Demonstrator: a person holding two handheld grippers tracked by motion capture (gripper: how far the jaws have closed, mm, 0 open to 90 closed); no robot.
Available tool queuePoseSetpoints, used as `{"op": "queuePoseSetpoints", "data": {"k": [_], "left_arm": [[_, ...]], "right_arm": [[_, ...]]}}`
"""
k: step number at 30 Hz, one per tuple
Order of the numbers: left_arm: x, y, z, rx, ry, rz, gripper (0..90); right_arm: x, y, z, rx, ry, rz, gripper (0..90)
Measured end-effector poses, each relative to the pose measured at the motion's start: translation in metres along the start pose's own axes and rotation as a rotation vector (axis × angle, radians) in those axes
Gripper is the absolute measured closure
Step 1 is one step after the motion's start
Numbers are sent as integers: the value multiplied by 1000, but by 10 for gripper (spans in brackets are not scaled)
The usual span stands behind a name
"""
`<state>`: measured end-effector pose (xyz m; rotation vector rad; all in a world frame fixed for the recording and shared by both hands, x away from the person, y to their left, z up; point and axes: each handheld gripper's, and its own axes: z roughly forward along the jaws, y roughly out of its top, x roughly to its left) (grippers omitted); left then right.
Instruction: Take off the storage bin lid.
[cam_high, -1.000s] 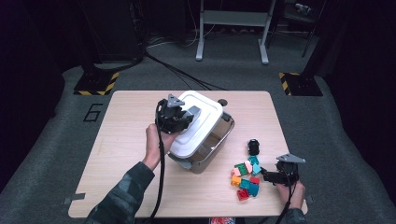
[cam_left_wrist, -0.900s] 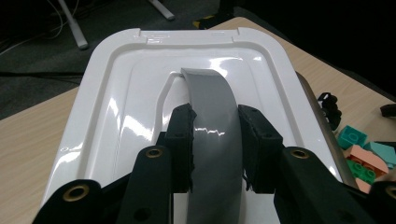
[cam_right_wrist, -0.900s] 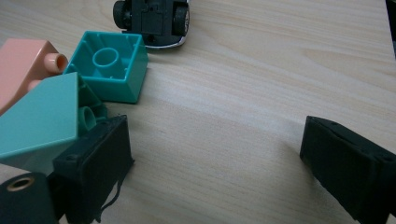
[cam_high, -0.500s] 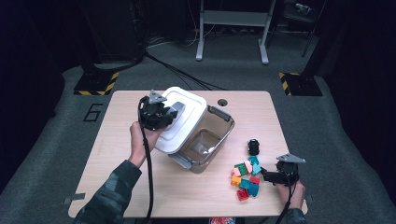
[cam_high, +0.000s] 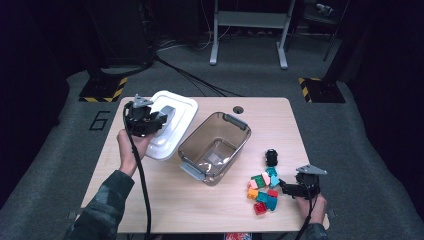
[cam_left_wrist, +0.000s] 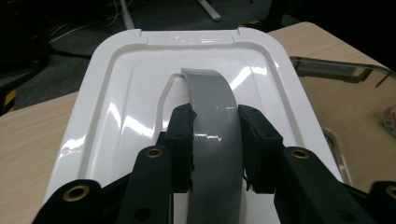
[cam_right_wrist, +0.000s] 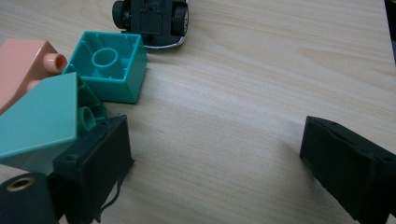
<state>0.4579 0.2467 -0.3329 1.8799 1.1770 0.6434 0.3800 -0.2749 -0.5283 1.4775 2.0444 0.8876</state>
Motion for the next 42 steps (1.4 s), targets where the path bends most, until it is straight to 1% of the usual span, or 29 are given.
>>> {"op": "queuePoseSetpoints", "data": {"k": [2, 5, 7, 10, 13, 14, 17, 18, 19, 21, 22, 25, 31, 34, 39, 40, 42], "left_arm": [[8, -4, 0, -11, 12, -22, 673], [19, -9, 0, -6, 35, -35, 673], [29, -15, 1, -6, 54, -56, 673], [40, -22, 2, -2, 75, -75, 673], [49, -29, 4, -1, 81, -106, 673], [52, -31, 5, 1, 90, -115, 673], [63, -38, 7, 11, 114, -131, 673], [65, -39, 8, 17, 120, -127, 673], [67, -40, 9, 18, 127, -131, 673], [72, -45, 12, 24, 148, -140, 673], [75, -48, 15, 34, 157, -144, 673], [80, -54, 21, 42, 172, -166, 673], [84, -65, 32, 68, 190, -183, 674], [88, -71, 38, 73, 203, -192, 673], [91, -81, 51, 118, 217, -181, 673], [91, -82, 53, 127, 215, -191, 674], [91, -86, 57, 134, 217, -191, 673]], "right_arm": [[0, 0, 0, -2, 1, 0, 81], [0, 0, 0, 0, 2, -2, 81], [0, 0, 0, -1, 0, 0, 81], [0, 0, 0, -1, -2, -1, 81], [-1, 0, 1, -3, 1, -4, 81], [-1, 0, 1, -3, 1, -4, 82], [-1, 0, 1, -3, 1, -3, 82], [-1, 0, 1, -3, 1, -4, 82], [-1, 0, 1, -3, 1, -3, 82], [-1, 0, 1, -3, 1, -3, 82], [-1, 0, 1, -3, 1, -3, 82], [-1, 0, 1, -3, 1, -3, 82], [-1, 0, 1, -3, 1, -3, 83], [-1, 0, 1, -3, 1, -3, 83], [-1, 0, 1, -3, 1, -4, 83], [-1, 0, 1, -3, 1, -3, 82], [-1, 0, 1, -3, 1, -3, 83]]}}
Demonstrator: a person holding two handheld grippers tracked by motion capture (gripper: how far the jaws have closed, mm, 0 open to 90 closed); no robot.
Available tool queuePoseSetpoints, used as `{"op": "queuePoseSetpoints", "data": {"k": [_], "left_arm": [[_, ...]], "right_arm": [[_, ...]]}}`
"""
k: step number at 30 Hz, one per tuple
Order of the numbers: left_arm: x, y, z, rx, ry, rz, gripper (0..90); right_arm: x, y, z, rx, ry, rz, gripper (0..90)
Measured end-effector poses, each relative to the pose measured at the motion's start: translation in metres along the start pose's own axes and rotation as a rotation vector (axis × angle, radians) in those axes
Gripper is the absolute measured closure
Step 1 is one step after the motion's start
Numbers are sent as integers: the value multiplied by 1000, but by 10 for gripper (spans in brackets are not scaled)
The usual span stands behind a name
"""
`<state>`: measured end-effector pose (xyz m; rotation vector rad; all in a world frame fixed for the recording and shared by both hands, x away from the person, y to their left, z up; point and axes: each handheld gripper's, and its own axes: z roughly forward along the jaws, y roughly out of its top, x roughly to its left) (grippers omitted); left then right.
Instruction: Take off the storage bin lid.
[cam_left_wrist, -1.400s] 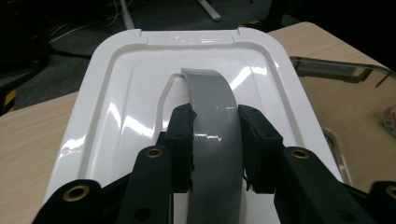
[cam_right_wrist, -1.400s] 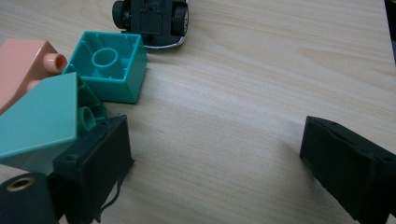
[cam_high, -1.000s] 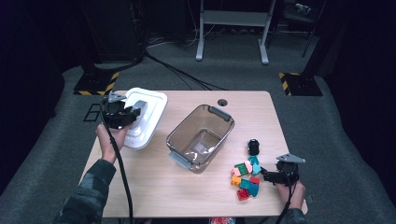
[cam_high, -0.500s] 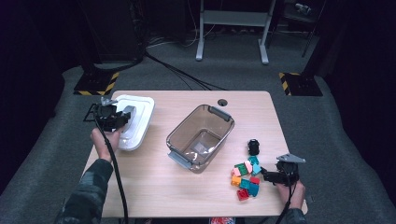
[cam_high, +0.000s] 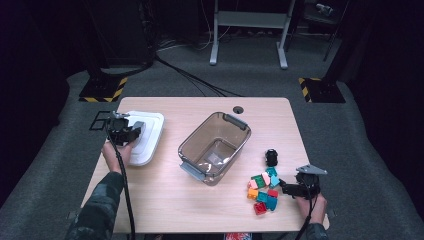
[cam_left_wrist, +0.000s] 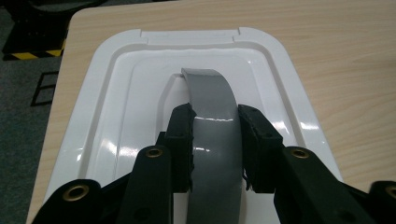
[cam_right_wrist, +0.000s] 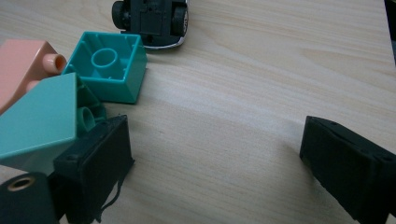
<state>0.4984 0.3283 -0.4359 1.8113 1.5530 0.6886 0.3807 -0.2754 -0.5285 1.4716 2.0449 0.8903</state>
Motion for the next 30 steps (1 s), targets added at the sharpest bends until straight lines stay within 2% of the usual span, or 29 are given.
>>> {"op": "queuePoseSetpoints", "data": {"k": [5, 8, 14, 20, 22, 25, 26, 30], "left_arm": [[1, -10, 12, 30, 5, -20, 673], [5, -15, 18, 44, 0, -64, 673], [7, -25, 28, 94, 11, -64, 673], [10, -33, 36, 120, 11, -80, 672], [10, -33, 36, 110, 8, -85, 672], [9, -34, 35, 110, 10, -66, 666], [9, -34, 35, 116, 3, -60, 637], [9, -35, 30, 127, -8, -56, 357]], "right_arm": [[0, 0, 0, 0, 0, 0, 83], [0, 0, 0, 0, 0, 0, 83], [0, 0, 0, 0, 0, -1, 83], [0, 0, 0, 0, -1, 0, 83], [0, 0, 0, 0, -1, 0, 83], [0, 0, 0, 0, -3, -2, 83], [0, 0, 0, 0, -1, 0, 83], [0, 0, 0, -1, 0, 0, 83]]}}
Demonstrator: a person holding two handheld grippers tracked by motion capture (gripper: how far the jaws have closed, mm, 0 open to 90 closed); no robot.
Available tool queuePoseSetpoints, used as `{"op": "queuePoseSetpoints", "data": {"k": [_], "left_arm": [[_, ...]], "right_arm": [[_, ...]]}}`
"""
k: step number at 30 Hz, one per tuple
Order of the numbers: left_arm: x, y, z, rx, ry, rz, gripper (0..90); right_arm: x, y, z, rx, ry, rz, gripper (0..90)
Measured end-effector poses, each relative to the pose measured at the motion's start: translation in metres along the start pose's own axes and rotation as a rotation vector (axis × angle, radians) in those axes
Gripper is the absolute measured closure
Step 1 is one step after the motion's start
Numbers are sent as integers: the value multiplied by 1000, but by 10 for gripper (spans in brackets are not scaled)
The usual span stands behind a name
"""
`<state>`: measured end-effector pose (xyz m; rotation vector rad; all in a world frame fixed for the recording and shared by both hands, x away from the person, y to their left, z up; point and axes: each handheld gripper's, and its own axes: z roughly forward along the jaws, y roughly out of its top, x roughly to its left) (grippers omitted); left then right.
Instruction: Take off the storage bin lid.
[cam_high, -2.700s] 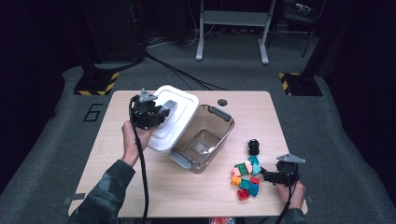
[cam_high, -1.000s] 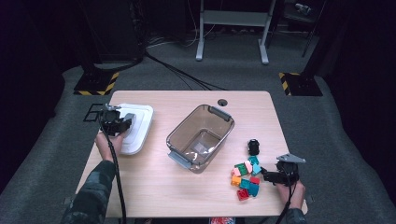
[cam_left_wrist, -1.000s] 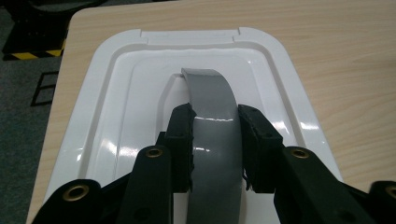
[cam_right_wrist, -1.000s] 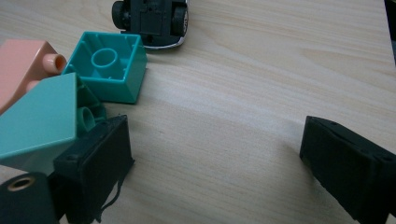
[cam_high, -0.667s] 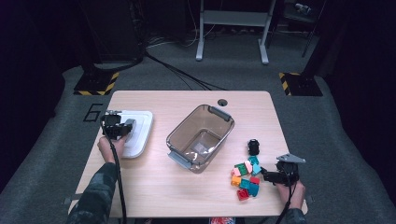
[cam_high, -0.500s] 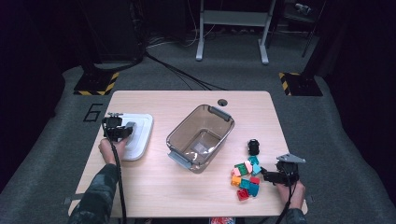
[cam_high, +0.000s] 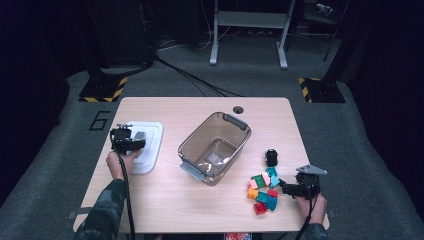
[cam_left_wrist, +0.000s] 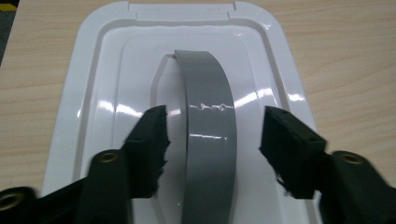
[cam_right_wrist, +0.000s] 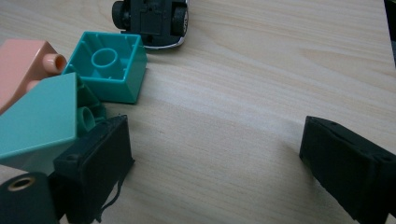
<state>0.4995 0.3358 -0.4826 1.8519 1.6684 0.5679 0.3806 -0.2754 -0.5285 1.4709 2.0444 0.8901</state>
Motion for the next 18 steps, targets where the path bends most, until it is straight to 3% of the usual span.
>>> {"op": "queuePoseSetpoints", "data": {"k": [2, 5, 10, 13, 18], "left_arm": [[-1, -2, -5, -6, -14, -2, 234], [-2, -7, -14, -25, -37, 3, 159], [-3, -21, -33, -80, -79, 1, 136], [-6, -31, -40, -80, -95, 34, 95], [-17, -52, -53, -123, -99, 80, 66]], "right_arm": [[0, 0, 0, 1, -2, -1, 83], [0, 0, 0, 0, 0, 0, 83], [0, 0, 0, 1, 0, 0, 83], [0, 0, 0, 1, 0, 1, 83], [0, 0, 0, 1, -2, -1, 83]]}}
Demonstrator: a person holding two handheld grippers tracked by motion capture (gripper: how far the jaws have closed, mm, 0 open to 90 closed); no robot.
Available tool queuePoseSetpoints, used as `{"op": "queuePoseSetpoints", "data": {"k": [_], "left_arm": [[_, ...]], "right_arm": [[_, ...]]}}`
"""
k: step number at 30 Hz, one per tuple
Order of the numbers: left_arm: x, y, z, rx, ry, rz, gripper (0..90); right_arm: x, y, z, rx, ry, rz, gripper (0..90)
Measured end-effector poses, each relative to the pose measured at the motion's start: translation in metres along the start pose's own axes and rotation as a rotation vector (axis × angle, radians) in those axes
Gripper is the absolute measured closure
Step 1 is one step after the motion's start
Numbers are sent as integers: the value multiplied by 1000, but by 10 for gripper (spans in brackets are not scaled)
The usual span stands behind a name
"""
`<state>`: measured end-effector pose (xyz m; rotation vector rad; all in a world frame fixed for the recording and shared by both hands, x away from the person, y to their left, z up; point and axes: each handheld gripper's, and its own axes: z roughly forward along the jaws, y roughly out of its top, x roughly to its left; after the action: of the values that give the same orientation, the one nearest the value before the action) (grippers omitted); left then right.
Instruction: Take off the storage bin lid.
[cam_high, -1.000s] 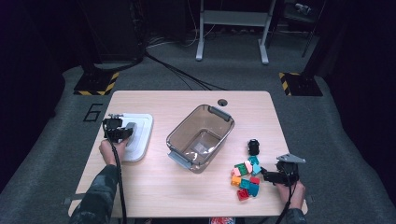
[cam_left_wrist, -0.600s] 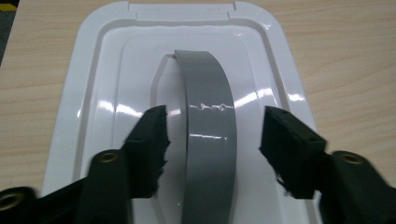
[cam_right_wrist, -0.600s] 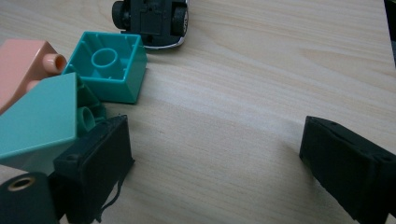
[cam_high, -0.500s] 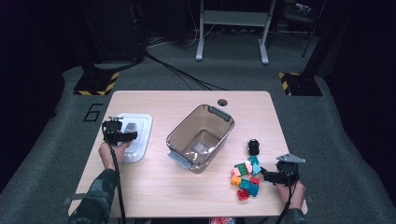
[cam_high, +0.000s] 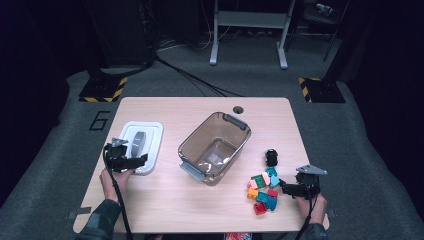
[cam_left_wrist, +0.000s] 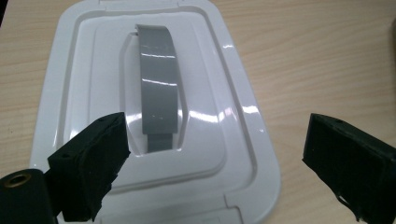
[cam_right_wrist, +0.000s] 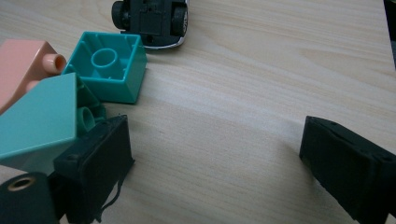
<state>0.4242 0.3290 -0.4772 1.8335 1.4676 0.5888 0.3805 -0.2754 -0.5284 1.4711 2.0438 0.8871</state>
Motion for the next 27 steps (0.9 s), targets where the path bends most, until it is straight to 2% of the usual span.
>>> {"op": "queuePoseSetpoints", "data": {"k": [3, 7, 12, 15, 18, 19, 21, 22, 24, 25, 26, 27], "left_arm": [[-10, -12, -5, -13, -10, 33, 58], [-23, -29, -9, 9, -42, 83, 37], [-38, -47, -12, -4, -71, 135, 42], [-47, -55, -13, -4, -110, 166, 47], [-59, -64, -11, -6, -156, 223, 53], [-62, -66, -9, -4, -157, 238, 57], [-66, -70, -6, 9, -187, 260, 53], [-69, -73, -4, 18, -198, 289, 54], [-74, -77, -2, 24, -198, 310, 55], [-76, -77, -2, 29, -183, 330, 55], [-77, -77, -2, 14, -179, 341, 53], [-77, -78, -2, 17, -189, 335, 55]], "right_arm": [[0, 0, 0, 0, 2, 2, 84], [0, 0, 0, 0, 2, 2, 84], [0, 0, 0, 0, 2, 2, 84], [0, 0, 0, -1, 0, 3, 84], [0, 0, 0, -1, 0, 4, 84], [0, 0, 0, -1, 0, 4, 84], [0, 0, 0, -1, 0, 3, 84], [0, 0, 0, -1, 0, 3, 85], [0, 0, 0, -1, 1, 3, 85], [0, 0, 0, -1, 0, 3, 85], [0, 0, 0, -1, 0, 3, 85], [0, 0, 0, -1, 0, 3, 85]]}}
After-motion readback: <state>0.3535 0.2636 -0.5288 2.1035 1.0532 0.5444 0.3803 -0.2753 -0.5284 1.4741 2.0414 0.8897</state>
